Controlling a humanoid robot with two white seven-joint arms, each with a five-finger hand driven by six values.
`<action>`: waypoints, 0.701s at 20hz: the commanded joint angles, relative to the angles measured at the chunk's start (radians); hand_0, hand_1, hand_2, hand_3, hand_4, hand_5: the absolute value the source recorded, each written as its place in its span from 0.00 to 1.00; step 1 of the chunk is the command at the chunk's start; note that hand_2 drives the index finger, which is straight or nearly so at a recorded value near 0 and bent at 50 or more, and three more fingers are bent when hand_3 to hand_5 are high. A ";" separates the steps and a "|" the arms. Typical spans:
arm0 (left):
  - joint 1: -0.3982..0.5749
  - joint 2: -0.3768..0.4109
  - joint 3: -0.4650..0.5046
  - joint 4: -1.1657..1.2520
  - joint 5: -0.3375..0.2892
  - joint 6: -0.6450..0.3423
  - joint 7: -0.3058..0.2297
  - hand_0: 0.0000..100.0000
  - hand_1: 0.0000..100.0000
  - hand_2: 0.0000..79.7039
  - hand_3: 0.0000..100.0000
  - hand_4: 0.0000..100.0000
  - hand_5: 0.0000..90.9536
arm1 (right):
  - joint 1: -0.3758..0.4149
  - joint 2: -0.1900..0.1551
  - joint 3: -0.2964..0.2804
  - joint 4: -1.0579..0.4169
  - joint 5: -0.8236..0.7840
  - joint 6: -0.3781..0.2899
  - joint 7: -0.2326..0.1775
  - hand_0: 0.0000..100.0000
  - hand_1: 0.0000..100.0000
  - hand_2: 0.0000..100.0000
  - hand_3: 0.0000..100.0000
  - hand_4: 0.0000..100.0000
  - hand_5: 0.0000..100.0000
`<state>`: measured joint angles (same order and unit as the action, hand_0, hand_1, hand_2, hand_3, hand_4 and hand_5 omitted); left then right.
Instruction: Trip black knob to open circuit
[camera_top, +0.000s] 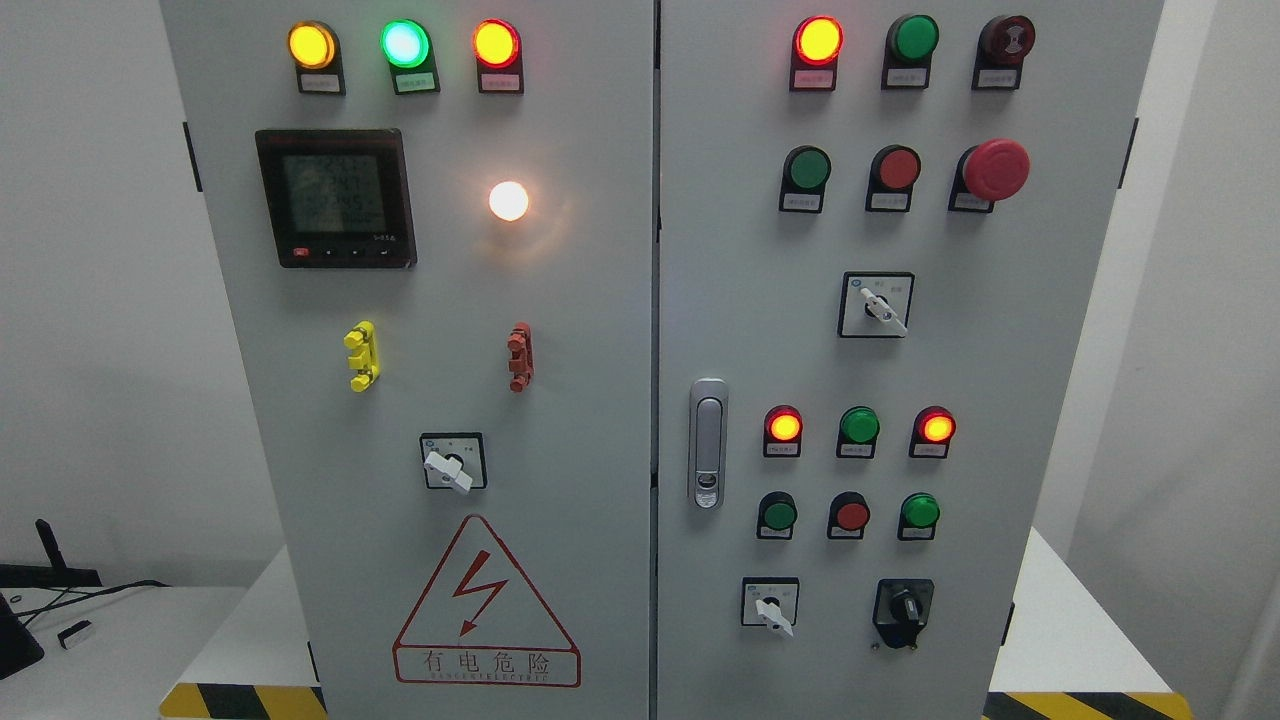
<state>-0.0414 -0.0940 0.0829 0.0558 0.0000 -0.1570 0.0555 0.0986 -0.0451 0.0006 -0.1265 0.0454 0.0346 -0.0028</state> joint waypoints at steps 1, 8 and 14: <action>0.000 0.000 0.000 -0.001 -0.031 0.001 0.000 0.12 0.39 0.00 0.00 0.00 0.00 | 0.000 -0.004 -0.024 0.001 -0.001 -0.001 0.001 0.20 0.30 0.00 0.00 0.00 0.00; 0.000 0.000 0.000 0.001 -0.031 0.001 0.000 0.12 0.39 0.00 0.00 0.00 0.00 | 0.000 -0.002 -0.024 -0.002 0.001 -0.001 0.001 0.21 0.30 0.00 0.00 0.01 0.00; 0.000 -0.001 0.000 0.001 -0.031 0.001 0.000 0.12 0.39 0.00 0.00 0.00 0.00 | 0.000 0.004 -0.024 0.001 -0.001 -0.001 0.001 0.21 0.30 0.00 0.00 0.01 0.00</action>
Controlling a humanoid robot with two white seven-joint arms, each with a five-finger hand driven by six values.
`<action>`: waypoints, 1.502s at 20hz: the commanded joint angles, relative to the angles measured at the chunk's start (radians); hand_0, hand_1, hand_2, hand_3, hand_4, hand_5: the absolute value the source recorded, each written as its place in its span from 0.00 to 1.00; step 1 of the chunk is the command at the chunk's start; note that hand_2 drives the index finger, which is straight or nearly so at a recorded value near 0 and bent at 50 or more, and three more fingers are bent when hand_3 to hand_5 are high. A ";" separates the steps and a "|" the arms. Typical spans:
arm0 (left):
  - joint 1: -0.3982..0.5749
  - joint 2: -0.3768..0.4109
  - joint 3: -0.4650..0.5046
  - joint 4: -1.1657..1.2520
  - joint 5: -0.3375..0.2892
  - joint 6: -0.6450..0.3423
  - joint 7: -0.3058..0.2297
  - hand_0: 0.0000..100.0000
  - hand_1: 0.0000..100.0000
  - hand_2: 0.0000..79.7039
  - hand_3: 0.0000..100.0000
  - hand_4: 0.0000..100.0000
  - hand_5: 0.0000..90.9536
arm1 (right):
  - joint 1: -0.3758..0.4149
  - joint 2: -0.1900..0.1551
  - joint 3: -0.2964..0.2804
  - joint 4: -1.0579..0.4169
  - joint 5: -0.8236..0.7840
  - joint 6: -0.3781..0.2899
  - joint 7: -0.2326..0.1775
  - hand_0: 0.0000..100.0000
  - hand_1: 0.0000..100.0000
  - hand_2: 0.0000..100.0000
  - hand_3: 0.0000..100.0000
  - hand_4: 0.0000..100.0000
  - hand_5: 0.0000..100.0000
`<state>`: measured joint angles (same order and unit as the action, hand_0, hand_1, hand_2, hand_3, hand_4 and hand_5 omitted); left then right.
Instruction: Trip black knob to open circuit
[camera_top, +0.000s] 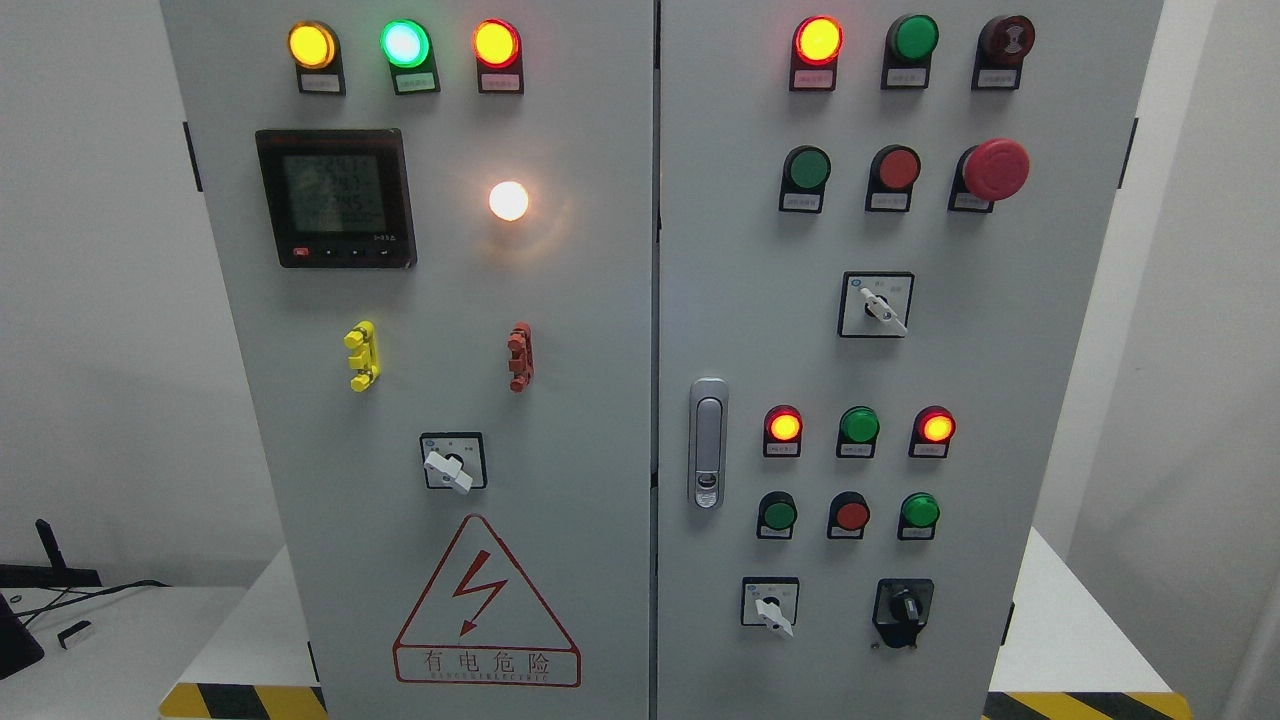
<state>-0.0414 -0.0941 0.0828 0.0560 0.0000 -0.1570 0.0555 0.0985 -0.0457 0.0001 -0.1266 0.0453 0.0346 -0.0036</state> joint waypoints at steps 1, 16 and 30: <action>0.000 0.000 0.000 0.001 -0.031 0.000 0.000 0.12 0.39 0.00 0.00 0.00 0.00 | 0.000 0.003 -0.023 -0.001 0.001 -0.001 0.002 0.21 0.30 0.00 0.00 0.01 0.00; 0.000 -0.001 0.000 -0.001 -0.031 0.000 0.000 0.12 0.39 0.00 0.00 0.00 0.00 | 0.075 -0.002 -0.022 -0.174 0.002 -0.010 0.005 0.21 0.30 0.00 0.01 0.02 0.00; 0.000 0.000 0.000 0.001 -0.031 0.000 0.000 0.12 0.39 0.00 0.00 0.00 0.00 | 0.198 0.013 -0.022 -0.521 0.002 -0.195 -0.064 0.23 0.36 0.04 0.37 0.26 0.24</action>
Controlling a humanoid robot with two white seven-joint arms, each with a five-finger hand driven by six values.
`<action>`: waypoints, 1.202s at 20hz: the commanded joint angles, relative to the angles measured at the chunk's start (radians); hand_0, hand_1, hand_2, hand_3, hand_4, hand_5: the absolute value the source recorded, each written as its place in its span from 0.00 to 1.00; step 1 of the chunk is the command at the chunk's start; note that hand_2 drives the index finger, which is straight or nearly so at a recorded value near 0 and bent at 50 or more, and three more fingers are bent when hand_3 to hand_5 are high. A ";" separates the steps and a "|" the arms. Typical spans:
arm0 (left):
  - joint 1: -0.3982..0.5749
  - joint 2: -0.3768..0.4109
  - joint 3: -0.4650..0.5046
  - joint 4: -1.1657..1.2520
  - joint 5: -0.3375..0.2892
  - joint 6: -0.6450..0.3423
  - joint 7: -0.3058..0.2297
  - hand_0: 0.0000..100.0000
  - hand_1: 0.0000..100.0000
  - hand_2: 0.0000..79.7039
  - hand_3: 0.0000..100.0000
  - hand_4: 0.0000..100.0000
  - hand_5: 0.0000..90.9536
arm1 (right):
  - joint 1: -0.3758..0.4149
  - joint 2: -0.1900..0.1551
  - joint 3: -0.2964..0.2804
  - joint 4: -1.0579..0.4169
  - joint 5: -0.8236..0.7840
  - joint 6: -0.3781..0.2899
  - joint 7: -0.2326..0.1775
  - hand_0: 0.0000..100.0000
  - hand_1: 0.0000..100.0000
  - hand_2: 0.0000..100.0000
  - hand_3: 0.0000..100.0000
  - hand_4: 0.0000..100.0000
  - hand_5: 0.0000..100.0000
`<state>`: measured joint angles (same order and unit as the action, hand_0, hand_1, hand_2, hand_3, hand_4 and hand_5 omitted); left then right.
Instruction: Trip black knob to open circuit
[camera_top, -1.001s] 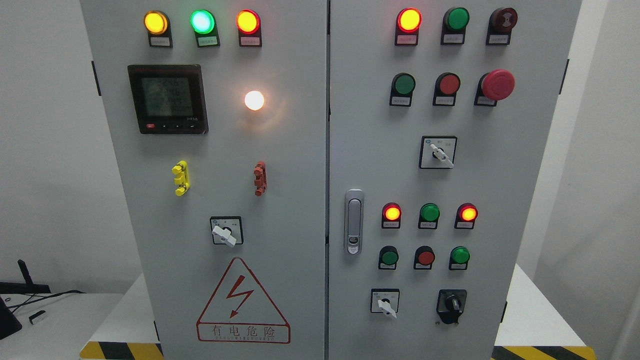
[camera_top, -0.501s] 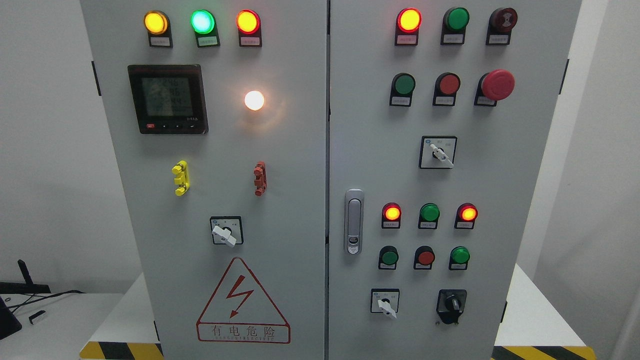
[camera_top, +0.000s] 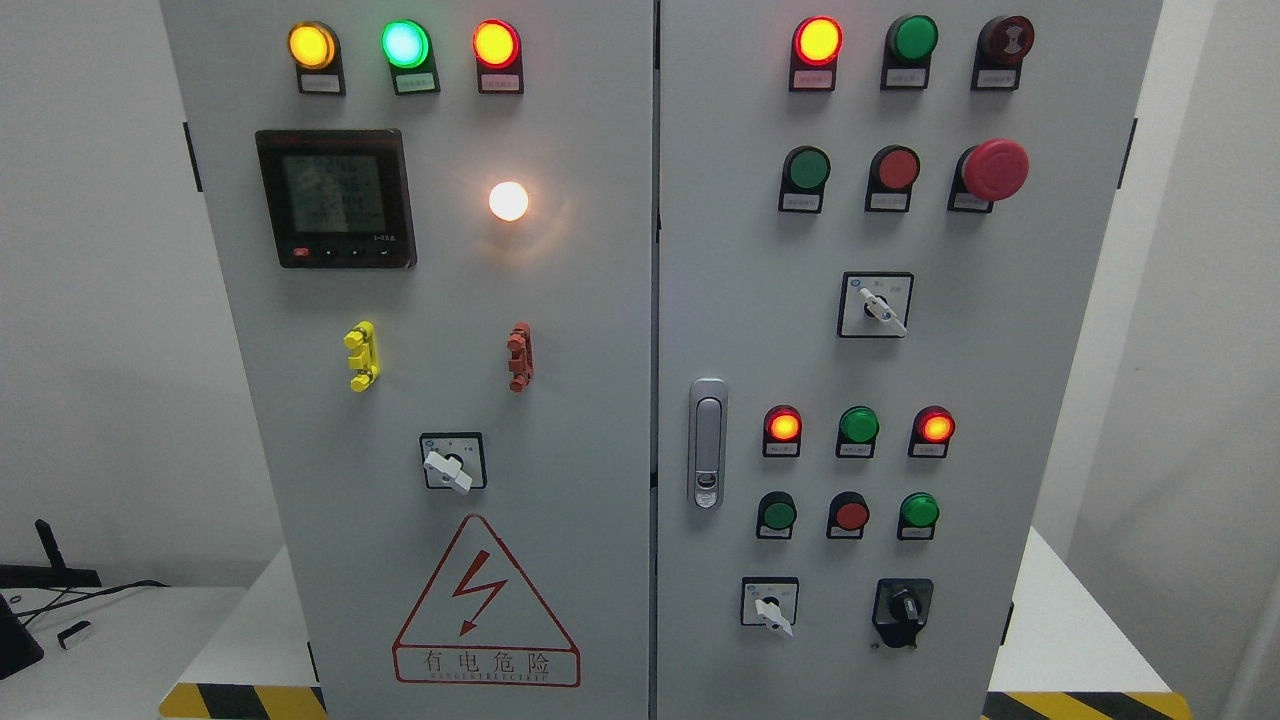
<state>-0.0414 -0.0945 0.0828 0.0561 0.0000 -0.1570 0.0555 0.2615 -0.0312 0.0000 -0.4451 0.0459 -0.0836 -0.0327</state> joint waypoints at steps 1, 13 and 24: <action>0.000 -0.001 0.000 -0.001 -0.031 0.001 0.000 0.12 0.39 0.00 0.00 0.00 0.00 | 0.044 -0.001 -0.022 -0.217 0.002 -0.122 -0.047 0.22 0.39 0.07 0.39 0.27 0.24; 0.000 0.001 0.000 0.001 -0.031 0.001 0.000 0.12 0.39 0.00 0.00 0.00 0.00 | 0.131 0.027 -0.015 -0.507 0.011 -0.435 -0.217 0.22 0.57 0.37 0.59 0.46 0.46; 0.000 0.001 0.000 -0.001 -0.031 0.001 0.000 0.12 0.39 0.00 0.00 0.00 0.00 | 0.297 0.045 -0.035 -0.918 0.015 -0.532 -0.263 0.25 0.59 0.43 0.71 0.63 0.75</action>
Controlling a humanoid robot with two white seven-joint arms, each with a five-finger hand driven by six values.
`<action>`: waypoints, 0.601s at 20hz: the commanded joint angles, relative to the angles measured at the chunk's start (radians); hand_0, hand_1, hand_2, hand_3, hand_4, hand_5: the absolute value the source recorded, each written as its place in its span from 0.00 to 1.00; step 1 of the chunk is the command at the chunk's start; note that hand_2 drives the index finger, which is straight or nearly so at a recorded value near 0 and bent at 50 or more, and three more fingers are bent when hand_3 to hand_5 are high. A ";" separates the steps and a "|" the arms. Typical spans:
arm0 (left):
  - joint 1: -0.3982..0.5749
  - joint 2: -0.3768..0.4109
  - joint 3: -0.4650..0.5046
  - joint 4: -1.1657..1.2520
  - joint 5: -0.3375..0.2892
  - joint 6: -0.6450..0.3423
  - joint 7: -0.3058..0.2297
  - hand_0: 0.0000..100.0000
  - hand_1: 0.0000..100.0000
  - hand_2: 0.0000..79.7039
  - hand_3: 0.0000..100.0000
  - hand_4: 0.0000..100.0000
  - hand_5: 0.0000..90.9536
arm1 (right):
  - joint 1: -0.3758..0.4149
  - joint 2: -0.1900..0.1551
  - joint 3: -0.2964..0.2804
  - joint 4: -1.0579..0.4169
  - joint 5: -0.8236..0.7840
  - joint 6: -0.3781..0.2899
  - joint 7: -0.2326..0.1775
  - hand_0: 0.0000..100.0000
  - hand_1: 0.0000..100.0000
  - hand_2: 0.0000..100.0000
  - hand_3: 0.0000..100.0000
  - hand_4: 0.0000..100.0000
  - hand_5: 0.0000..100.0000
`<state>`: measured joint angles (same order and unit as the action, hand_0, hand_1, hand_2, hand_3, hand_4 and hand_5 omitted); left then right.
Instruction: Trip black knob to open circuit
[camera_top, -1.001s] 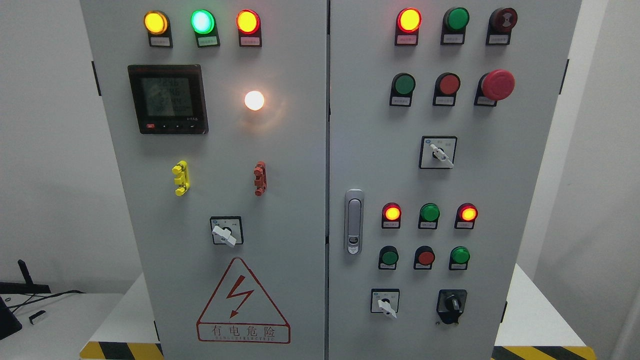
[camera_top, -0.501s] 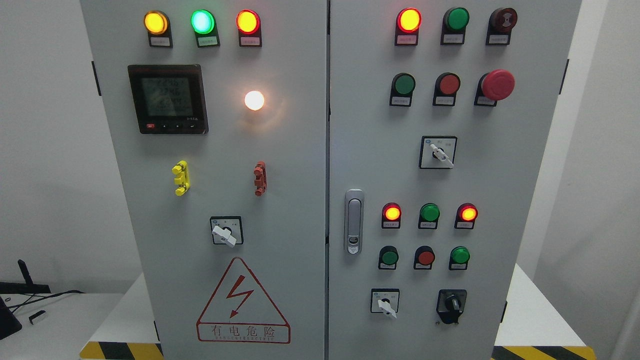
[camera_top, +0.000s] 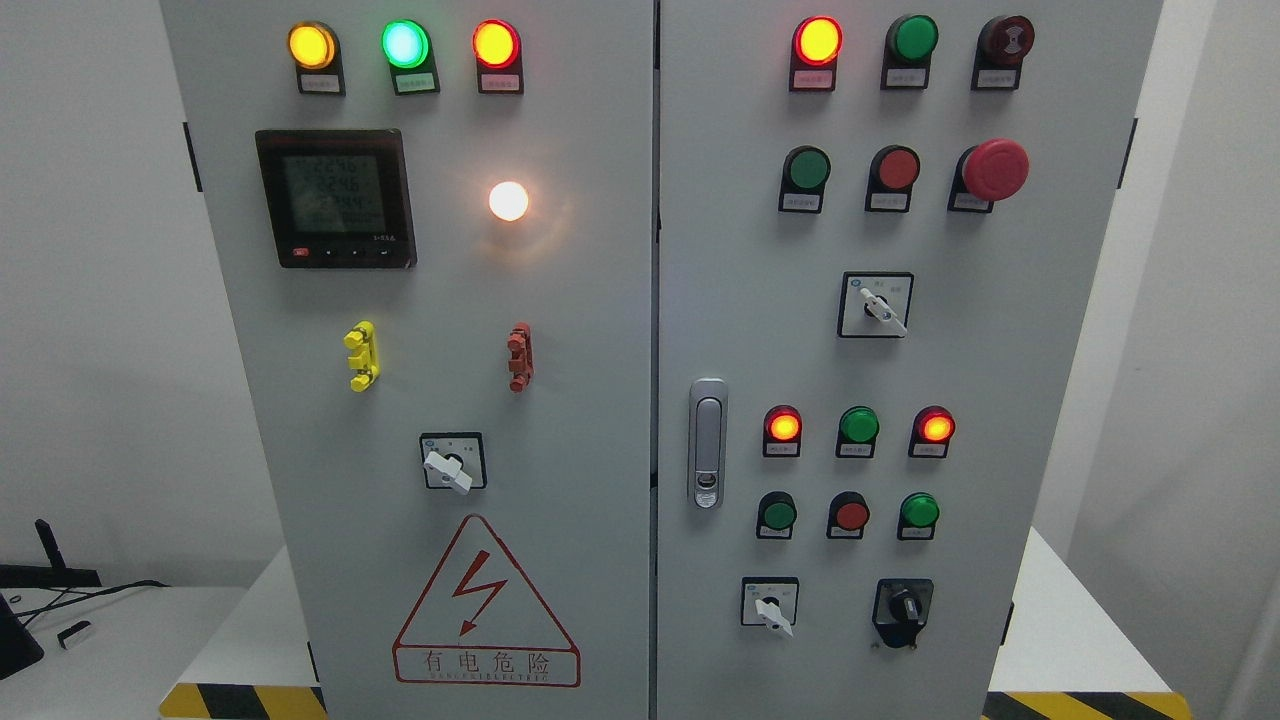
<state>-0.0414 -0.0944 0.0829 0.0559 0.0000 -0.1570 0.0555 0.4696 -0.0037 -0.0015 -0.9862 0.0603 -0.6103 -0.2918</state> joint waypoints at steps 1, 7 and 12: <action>0.000 0.001 0.000 -0.001 -0.031 0.001 0.000 0.12 0.39 0.00 0.00 0.00 0.00 | 0.112 0.017 -0.043 -0.434 0.001 -0.006 -0.004 0.25 0.59 0.44 0.73 0.66 0.77; 0.000 0.001 0.000 -0.001 -0.031 0.001 0.000 0.12 0.39 0.00 0.00 0.00 0.00 | 0.175 0.021 -0.083 -0.683 0.001 -0.034 -0.003 0.29 0.54 0.46 0.78 0.73 0.85; 0.000 0.001 0.000 -0.001 -0.031 0.001 0.000 0.12 0.39 0.00 0.00 0.00 0.00 | 0.169 0.021 -0.094 -0.798 0.000 -0.031 0.000 0.29 0.52 0.47 0.79 0.74 0.86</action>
<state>-0.0414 -0.0942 0.0828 0.0560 0.0000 -0.1570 0.0556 0.6174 -0.0012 -0.0534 -1.4275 0.0604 -0.6405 -0.3007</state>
